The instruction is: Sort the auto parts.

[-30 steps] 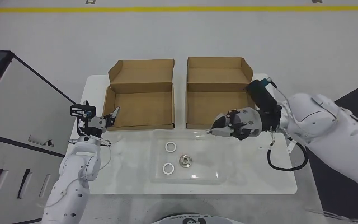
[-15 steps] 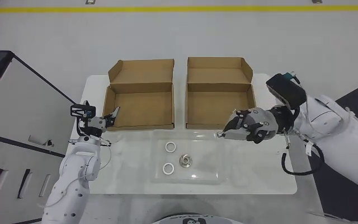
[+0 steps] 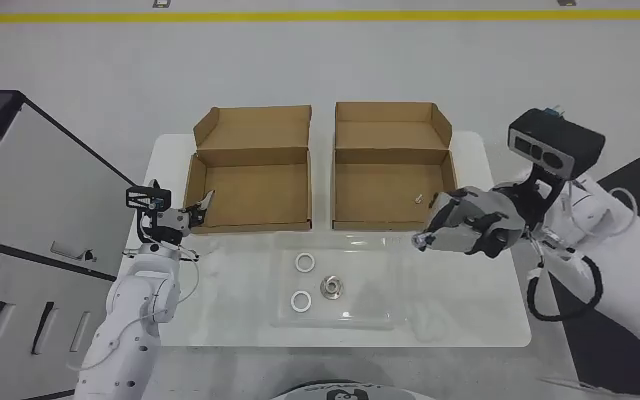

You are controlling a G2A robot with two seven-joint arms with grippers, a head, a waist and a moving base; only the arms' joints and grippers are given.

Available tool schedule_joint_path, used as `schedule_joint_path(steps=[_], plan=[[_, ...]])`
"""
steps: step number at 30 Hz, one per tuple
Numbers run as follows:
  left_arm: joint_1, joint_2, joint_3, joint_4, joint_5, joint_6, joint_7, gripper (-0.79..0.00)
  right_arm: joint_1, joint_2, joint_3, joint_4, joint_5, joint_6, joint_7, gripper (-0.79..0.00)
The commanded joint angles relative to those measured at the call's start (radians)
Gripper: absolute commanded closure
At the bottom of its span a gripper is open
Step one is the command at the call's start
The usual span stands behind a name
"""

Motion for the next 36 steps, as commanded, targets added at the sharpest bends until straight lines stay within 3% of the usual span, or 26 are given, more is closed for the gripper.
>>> schedule_joint_path(steps=[1, 7, 25, 36], plan=[[0.0, 0.0, 0.0, 0.0, 0.0, 0.0, 0.0, -0.785, 0.001, -0.011, 0.003, 0.001, 0.031, 0.0, 0.014, 0.0], [0.0, 0.0, 0.0, 0.0, 0.0, 0.0, 0.0, -0.785, 0.011, -0.047, -0.003, 0.011, 0.075, 0.0, 0.061, 0.0], [0.0, 0.0, 0.0, 0.0, 0.0, 0.0, 0.0, -0.785, -0.008, -0.057, -0.002, -0.022, 0.082, 0.017, 0.029, 0.0], [0.0, 0.0, 0.0, 0.0, 0.0, 0.0, 0.0, -0.785, -0.017, -0.109, -0.017, -0.046, 0.249, 0.0, 0.05, 0.0]])
